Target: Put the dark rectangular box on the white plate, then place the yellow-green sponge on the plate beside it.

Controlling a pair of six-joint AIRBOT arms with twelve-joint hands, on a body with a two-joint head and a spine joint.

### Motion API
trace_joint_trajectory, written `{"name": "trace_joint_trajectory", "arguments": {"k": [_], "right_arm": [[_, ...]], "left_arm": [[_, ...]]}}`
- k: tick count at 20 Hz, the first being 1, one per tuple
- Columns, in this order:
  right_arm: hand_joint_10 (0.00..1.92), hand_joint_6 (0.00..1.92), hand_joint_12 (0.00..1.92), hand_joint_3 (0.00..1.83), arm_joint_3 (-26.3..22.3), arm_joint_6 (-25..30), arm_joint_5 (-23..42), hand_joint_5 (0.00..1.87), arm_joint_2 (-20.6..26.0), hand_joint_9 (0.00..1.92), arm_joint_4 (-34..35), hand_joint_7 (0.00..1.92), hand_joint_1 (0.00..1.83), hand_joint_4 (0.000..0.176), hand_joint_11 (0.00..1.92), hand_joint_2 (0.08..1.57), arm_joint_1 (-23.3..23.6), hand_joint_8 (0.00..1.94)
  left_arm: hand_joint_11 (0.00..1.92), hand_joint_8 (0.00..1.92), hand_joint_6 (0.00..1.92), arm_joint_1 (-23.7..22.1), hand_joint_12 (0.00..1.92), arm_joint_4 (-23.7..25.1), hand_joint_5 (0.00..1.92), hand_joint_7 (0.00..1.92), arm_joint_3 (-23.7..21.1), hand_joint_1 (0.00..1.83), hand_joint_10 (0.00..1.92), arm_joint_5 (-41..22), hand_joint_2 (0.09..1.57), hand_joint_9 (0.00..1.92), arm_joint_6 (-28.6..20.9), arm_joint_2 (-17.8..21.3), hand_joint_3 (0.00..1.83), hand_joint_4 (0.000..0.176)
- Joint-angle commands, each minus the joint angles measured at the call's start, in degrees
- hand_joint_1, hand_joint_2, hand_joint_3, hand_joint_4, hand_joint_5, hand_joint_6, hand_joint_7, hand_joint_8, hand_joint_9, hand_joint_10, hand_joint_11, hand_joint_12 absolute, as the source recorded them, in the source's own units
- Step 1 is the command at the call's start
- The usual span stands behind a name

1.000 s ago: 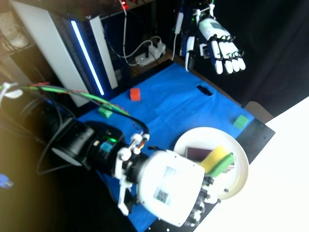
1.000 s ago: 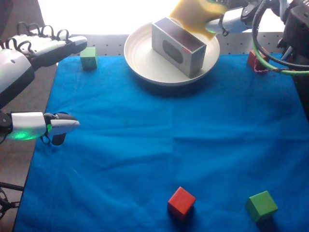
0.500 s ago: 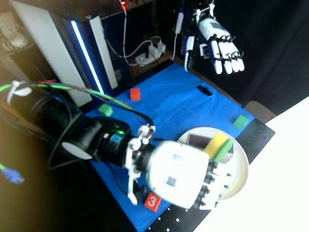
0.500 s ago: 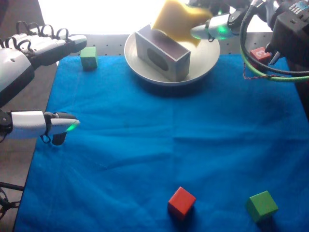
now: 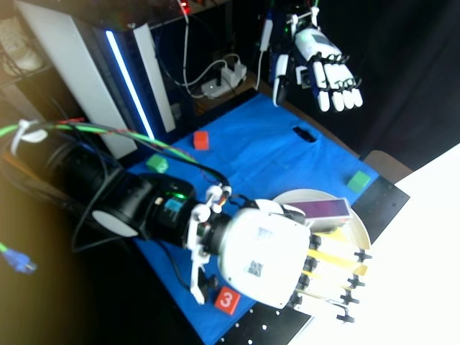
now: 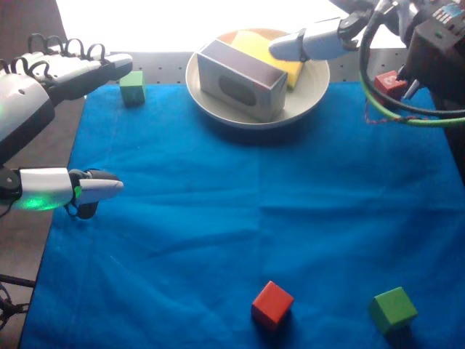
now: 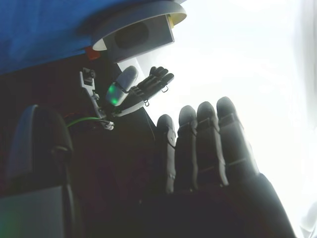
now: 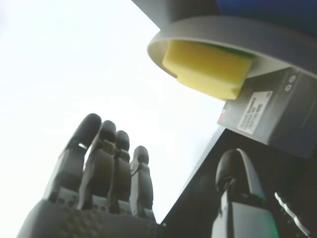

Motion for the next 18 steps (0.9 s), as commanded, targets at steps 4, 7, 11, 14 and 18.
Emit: {"name": "trace_joint_trajectory", "arguments": {"k": [4,7,11,14,18], "right_arm": [[0.01,0.0,0.62,0.0,-2.7,0.4,7.2,0.19,3.4,0.16,-1.6,0.16,0.71,0.111,0.0,0.94,1.0,0.0],[0.01,0.0,0.68,0.0,-5.9,0.4,10.4,0.21,6.8,0.22,-1.7,0.23,0.68,0.107,0.0,0.94,0.9,0.0],[0.0,0.0,0.6,0.0,-12.2,0.4,17.1,0.24,11.9,0.2,-1.9,0.23,0.72,0.086,0.0,0.93,-2.2,0.0],[0.02,0.01,0.68,0.0,-17.9,0.4,24.7,0.21,16.6,0.21,-1.9,0.26,0.76,0.127,0.0,0.92,-6.0,0.02],[0.01,0.01,0.68,0.0,-26.0,0.4,35.2,0.28,23.0,0.25,-0.3,0.26,0.74,0.078,0.0,0.89,-13.1,0.01]], "left_arm": [[0.0,0.0,0.0,-0.6,0.08,0.1,0.25,0.18,0.1,0.88,0.0,-7.5,0.94,0.09,-0.4,-0.1,0.0,0.071],[0.0,0.0,0.0,-0.6,0.06,-0.1,0.25,0.17,0.0,0.88,0.0,-7.5,0.93,0.07,-0.4,-0.1,0.0,0.076],[0.0,0.0,0.0,-0.5,0.03,-0.2,0.23,0.18,-0.4,0.88,0.0,-8.5,0.94,0.08,-0.4,0.3,0.0,0.06],[0.02,0.0,0.0,0.1,0.04,-0.2,0.23,0.18,-1.4,0.84,0.0,-10.0,0.94,0.09,-0.4,1.0,0.0,0.052],[0.0,0.0,0.0,1.3,0.28,-0.1,0.24,0.15,-2.7,0.88,0.0,-12.8,0.95,0.08,-0.6,2.2,0.0,0.084]]}}
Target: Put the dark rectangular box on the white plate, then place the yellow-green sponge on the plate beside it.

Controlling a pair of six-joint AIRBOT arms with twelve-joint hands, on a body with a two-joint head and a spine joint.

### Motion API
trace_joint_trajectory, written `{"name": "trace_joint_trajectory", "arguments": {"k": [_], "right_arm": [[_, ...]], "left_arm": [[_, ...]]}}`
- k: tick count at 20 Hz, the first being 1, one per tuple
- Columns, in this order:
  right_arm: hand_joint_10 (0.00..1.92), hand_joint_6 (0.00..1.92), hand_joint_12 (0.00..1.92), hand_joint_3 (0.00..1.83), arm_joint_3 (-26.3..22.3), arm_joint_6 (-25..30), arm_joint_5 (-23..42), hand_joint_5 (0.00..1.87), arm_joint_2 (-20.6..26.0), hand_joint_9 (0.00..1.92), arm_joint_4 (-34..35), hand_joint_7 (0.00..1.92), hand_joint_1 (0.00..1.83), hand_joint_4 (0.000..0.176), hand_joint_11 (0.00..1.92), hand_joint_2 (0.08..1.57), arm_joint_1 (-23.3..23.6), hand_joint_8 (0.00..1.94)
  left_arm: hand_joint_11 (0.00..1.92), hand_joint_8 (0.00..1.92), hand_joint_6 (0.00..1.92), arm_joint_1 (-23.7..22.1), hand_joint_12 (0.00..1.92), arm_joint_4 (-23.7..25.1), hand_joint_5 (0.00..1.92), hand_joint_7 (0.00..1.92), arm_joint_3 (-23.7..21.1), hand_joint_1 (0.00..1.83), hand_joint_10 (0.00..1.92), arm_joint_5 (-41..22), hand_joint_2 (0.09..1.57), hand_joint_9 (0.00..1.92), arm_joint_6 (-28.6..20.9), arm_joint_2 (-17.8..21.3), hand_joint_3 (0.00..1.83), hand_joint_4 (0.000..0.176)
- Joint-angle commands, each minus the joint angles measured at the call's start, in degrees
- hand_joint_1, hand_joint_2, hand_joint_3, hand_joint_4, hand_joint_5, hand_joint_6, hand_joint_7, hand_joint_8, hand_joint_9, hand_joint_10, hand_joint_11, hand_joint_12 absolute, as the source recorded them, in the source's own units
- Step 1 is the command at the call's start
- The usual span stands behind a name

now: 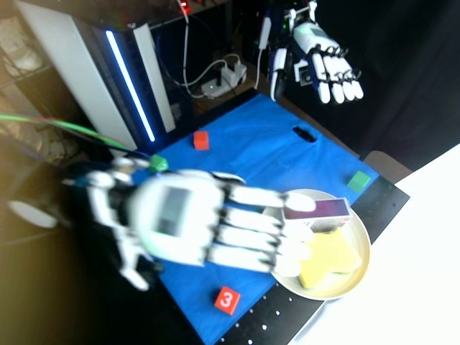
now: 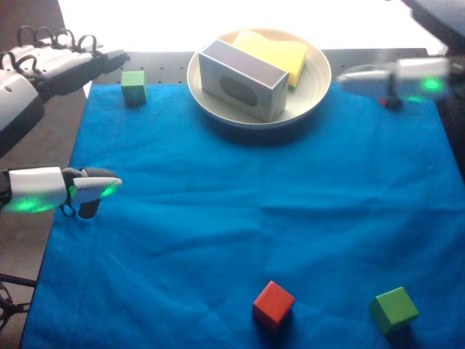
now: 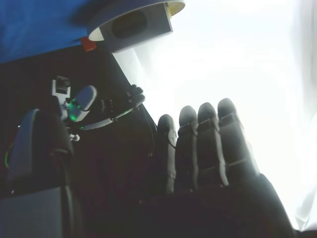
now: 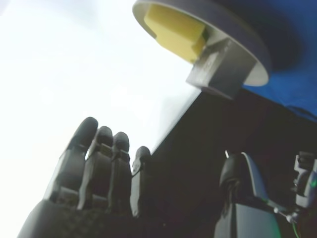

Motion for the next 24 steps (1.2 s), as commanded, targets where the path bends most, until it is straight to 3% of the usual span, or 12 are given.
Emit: {"name": "trace_joint_trajectory", "arguments": {"k": [1,2,4,5,7,9,12,14,16,19,22,24], "right_arm": [[0.01,0.0,0.7,0.0,-1.3,0.3,11.2,0.29,0.8,0.27,2.0,0.29,0.77,0.079,0.0,0.88,-1.2,0.01],[0.0,0.0,0.76,0.0,-2.7,0.3,13.3,0.31,1.9,0.3,2.6,0.32,0.78,0.066,0.01,0.89,-2.9,0.0],[0.01,0.01,0.76,0.0,-5.3,0.3,17.5,0.33,3.8,0.33,4.1,0.37,0.79,0.078,0.0,0.88,-6.6,0.01],[0.01,0.0,0.6,0.0,-6.4,0.3,19.1,0.33,4.5,0.26,4.7,0.33,0.79,0.108,0.0,0.86,-8.0,0.01],[0.01,0.0,0.27,0.01,-9.8,0.3,24.9,0.3,6.7,0.16,6.8,0.25,0.84,0.057,0.0,0.9,-13.2,0.01],[0.01,0.0,0.14,0.01,-11.3,0.3,27.4,0.27,7.8,0.12,7.8,0.21,0.83,0.046,0.0,0.93,-15.9,0.01],[0.0,0.0,0.0,0.0,-13.2,0.3,30.1,0.27,9.3,0.05,9.1,0.2,0.82,0.067,0.0,0.93,-19.2,0.0],[0.0,0.0,0.0,0.0,-16.5,0.3,34.8,0.26,11.6,0.05,11.2,0.18,0.82,0.059,0.0,0.93,-24.9,0.0],[0.02,0.0,0.02,0.0,-17.8,0.3,36.7,0.25,12.5,0.09,12.2,0.19,0.89,0.031,0.04,0.94,-27.7,0.0],[0.0,0.01,0.0,0.0,-22.9,0.3,45.3,0.28,15.3,0.07,18.4,0.2,0.8,0.093,0.0,0.93,-38.3,0.01],[0.01,0.01,0.0,0.0,-26.0,0.3,46.5,0.3,16.7,0.08,21.8,0.21,0.78,0.083,0.0,0.93,-45.4,0.01],[0.01,0.01,0.0,0.0,-26.0,0.3,46.5,0.31,16.7,0.09,22.0,0.23,0.76,0.105,0.0,0.92,-45.5,0.01]], "left_arm": [[0.0,0.0,0.0,-0.2,0.29,0.1,0.24,0.13,-0.2,0.85,0.0,-8.6,0.95,0.06,-0.9,0.4,0.0,0.103],[0.0,0.0,0.0,0.2,0.27,0.1,0.23,0.12,-0.3,0.83,0.0,-9.3,0.96,0.04,-1.5,0.5,0.0,0.107],[0.0,0.0,0.0,0.9,0.23,0.1,0.24,0.14,-0.5,0.82,0.0,-10.5,0.95,0.04,-2.4,0.7,0.0,0.099],[0.0,0.0,0.0,1.5,0.14,0.0,0.24,0.15,-0.7,0.82,0.0,-11.4,0.95,0.05,-2.6,0.8,0.0,0.095],[0.0,0.0,0.0,2.8,0.22,-0.4,0.24,0.18,-1.4,0.85,0.0,-13.5,0.94,0.1,-2.7,1.1,0.0,0.069],[0.0,0.0,0.0,3.5,0.41,-0.6,0.22,0.19,-1.9,0.8,0.0,-14.6,0.95,0.14,-2.7,1.3,0.0,0.045],[0.0,0.0,0.0,4.4,0.46,-0.8,0.19,0.17,-2.4,0.8,0.0,-15.9,0.95,0.13,-2.7,1.6,0.0,0.07],[0.0,0.0,0.0,6.0,0.51,-1.3,0.19,0.18,-3.4,0.79,0.01,-18.0,0.95,0.15,-2.7,2.3,0.0,0.056],[0.0,0.0,0.0,6.7,0.53,-1.6,0.19,0.17,-3.7,0.75,0.01,-18.8,0.96,0.16,-2.7,2.5,0.0,0.068],[0.0,0.0,0.0,10.0,0.65,-3.4,0.18,0.18,-4.9,0.74,0.01,-20.4,0.97,0.19,-2.8,3.2,0.0,0.055],[0.0,0.0,0.0,14.4,0.64,-5.4,0.19,0.19,-6.0,0.74,0.0,-24.6,0.97,0.19,-5.1,3.8,0.0,0.079],[0.0,0.0,0.0,16.8,0.63,-6.8,0.19,0.19,-6.7,0.74,0.0,-26.6,0.96,0.18,-5.5,4.0,0.0,0.079]]}}
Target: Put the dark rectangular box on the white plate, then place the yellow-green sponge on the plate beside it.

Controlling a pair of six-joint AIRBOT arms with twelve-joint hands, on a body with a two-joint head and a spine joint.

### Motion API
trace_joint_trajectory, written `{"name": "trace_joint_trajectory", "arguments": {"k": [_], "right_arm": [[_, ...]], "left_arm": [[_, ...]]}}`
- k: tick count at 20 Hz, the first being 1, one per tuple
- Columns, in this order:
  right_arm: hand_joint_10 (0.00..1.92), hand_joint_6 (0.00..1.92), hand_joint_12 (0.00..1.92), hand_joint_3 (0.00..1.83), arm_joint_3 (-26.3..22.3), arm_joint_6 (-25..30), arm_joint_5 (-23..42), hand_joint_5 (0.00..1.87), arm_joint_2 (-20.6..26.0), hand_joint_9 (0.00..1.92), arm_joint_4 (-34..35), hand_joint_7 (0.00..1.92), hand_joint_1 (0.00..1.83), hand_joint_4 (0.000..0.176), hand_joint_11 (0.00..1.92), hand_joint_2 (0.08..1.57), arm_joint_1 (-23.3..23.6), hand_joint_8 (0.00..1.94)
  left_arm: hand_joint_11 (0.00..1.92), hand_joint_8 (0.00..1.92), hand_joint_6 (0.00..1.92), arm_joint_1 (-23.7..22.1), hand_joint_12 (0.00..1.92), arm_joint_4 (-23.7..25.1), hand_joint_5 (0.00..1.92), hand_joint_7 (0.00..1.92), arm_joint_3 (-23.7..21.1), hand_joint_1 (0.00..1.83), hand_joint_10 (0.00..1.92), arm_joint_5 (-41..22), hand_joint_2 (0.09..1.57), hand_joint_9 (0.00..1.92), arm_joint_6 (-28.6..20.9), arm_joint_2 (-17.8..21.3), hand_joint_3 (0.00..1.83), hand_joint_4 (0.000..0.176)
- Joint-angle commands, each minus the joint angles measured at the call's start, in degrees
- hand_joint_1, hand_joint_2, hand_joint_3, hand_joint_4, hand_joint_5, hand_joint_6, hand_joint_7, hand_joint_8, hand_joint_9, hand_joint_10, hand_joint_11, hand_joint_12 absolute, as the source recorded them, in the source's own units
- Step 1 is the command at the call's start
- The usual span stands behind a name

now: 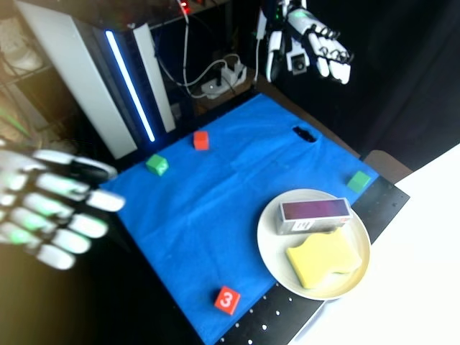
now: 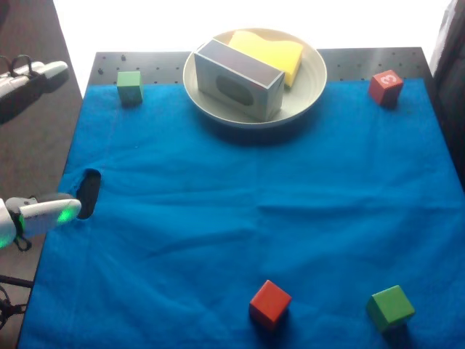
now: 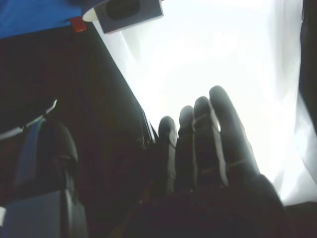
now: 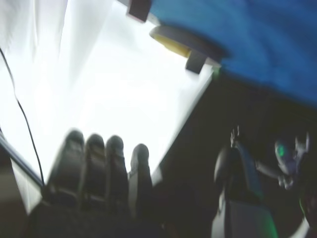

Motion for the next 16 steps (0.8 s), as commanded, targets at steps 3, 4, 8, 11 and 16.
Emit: {"name": "trace_joint_trajectory", "arguments": {"k": [3,4,8,11,16], "right_arm": [[0.0,0.01,0.0,0.0,0.0,0.4,7.4,0.31,0.1,0.08,0.3,0.22,0.77,0.108,0.0,0.92,0.4,0.0],[0.0,0.01,0.0,0.0,-0.1,0.4,7.4,0.31,0.1,0.08,0.3,0.22,0.77,0.108,0.0,0.92,0.3,0.0],[0.0,0.0,0.0,0.0,0.0,0.4,7.4,0.31,0.1,0.07,0.3,0.22,0.78,0.113,0.0,0.92,0.3,0.0],[0.0,0.0,0.0,0.0,0.0,0.4,7.4,0.31,0.1,0.08,0.3,0.21,0.81,0.085,0.0,0.93,0.3,0.0],[0.0,0.0,0.0,0.0,0.3,0.4,7.4,0.29,0.1,0.08,0.6,0.21,0.84,0.049,0.0,0.94,0.3,0.0]], "left_arm": [[0.0,0.0,0.0,0.8,0.58,-0.6,0.19,0.18,-0.2,0.75,0.0,-9.2,0.96,0.18,-0.7,0.5,0.0,0.09],[0.0,0.0,0.0,0.8,0.58,-0.7,0.19,0.18,-0.2,0.75,0.0,-9.3,0.96,0.18,-0.7,0.4,0.0,0.09],[0.0,0.0,0.0,0.9,0.58,-0.9,0.2,0.19,-0.3,0.74,0.0,-9.5,0.96,0.18,-0.7,0.4,0.0,0.095],[0.0,0.0,0.0,1.0,0.52,-1.2,0.19,0.18,-0.3,0.77,0.0,-9.5,0.97,0.17,-0.7,0.3,0.0,0.088],[0.0,0.0,0.0,1.0,0.52,-1.4,0.2,0.23,-0.2,0.74,0.0,-10.3,0.99,0.21,-0.7,0.1,0.0,0.106]]}}
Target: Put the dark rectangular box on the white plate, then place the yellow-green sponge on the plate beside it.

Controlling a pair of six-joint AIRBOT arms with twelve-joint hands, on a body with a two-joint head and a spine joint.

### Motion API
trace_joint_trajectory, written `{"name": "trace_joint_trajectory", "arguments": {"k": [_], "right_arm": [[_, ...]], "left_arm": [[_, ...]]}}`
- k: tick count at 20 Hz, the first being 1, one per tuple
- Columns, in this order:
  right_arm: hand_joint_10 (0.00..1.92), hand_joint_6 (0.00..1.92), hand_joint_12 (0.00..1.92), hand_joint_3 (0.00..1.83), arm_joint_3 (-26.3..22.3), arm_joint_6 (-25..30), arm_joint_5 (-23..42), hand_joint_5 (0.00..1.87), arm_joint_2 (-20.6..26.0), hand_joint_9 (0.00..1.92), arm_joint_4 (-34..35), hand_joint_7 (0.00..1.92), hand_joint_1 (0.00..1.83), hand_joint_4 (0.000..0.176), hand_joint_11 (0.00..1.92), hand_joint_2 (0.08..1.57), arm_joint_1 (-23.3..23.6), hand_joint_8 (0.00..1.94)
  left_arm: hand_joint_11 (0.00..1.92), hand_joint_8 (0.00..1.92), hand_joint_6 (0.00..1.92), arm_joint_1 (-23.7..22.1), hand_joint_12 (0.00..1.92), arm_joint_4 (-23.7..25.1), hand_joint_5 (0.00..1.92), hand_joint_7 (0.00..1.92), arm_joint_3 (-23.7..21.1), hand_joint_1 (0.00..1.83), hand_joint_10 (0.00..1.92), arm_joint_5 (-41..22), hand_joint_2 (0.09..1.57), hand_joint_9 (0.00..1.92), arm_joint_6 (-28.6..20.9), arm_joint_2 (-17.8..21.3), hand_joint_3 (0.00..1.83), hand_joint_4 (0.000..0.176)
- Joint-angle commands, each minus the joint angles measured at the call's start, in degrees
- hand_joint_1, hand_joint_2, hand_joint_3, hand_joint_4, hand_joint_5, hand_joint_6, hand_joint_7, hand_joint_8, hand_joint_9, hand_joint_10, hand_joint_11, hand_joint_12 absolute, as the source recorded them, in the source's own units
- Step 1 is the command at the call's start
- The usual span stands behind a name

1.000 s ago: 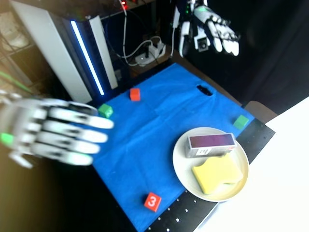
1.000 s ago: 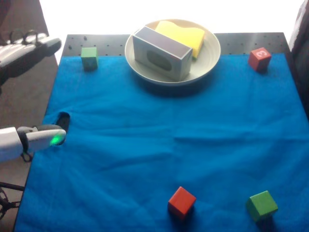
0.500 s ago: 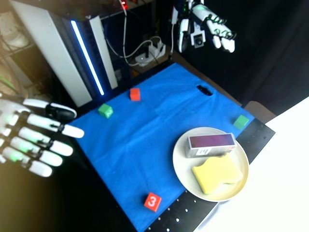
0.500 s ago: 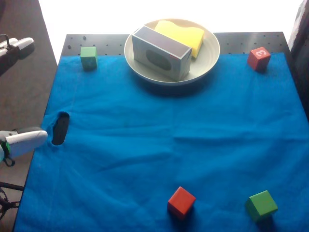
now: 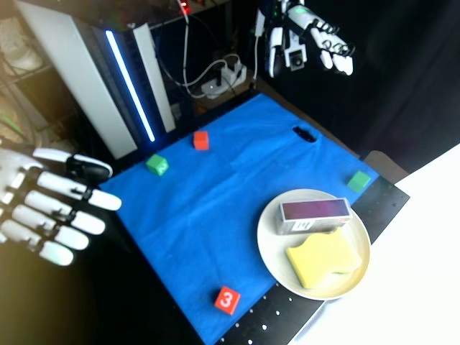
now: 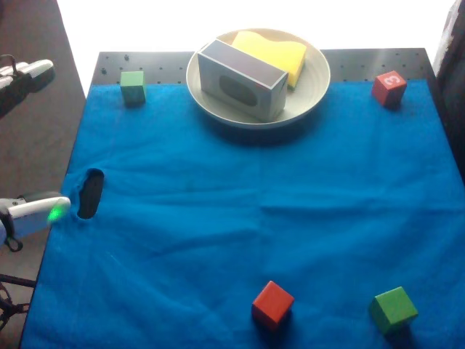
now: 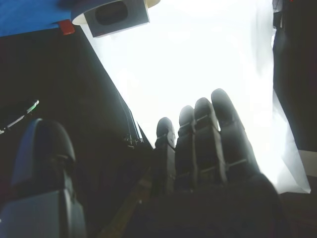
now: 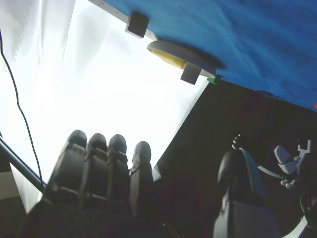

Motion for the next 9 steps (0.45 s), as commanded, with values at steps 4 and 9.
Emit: {"name": "trace_joint_trajectory", "arguments": {"k": [4,9], "right_arm": [[0.01,0.0,0.03,0.02,1.1,0.3,7.4,0.27,0.1,0.13,1.2,0.22,0.81,0.0,0.06,0.98,0.5,0.0],[0.0,0.0,0.07,0.03,2.3,0.3,7.4,0.14,0.1,0.18,1.0,0.21,0.55,0.104,0.06,1.03,3.5,0.0]], "left_arm": [[0.0,0.0,0.0,-0.9,0.53,-0.2,0.11,0.18,1.4,0.63,0.0,-9.2,0.97,0.19,-1.4,-0.4,0.0,0.13],[0.0,0.0,0.0,-4.2,0.62,-0.3,0.03,0.15,4.9,0.38,0.01,-11.3,1.06,0.18,-4.8,-2.3,0.01,0.162]]}}
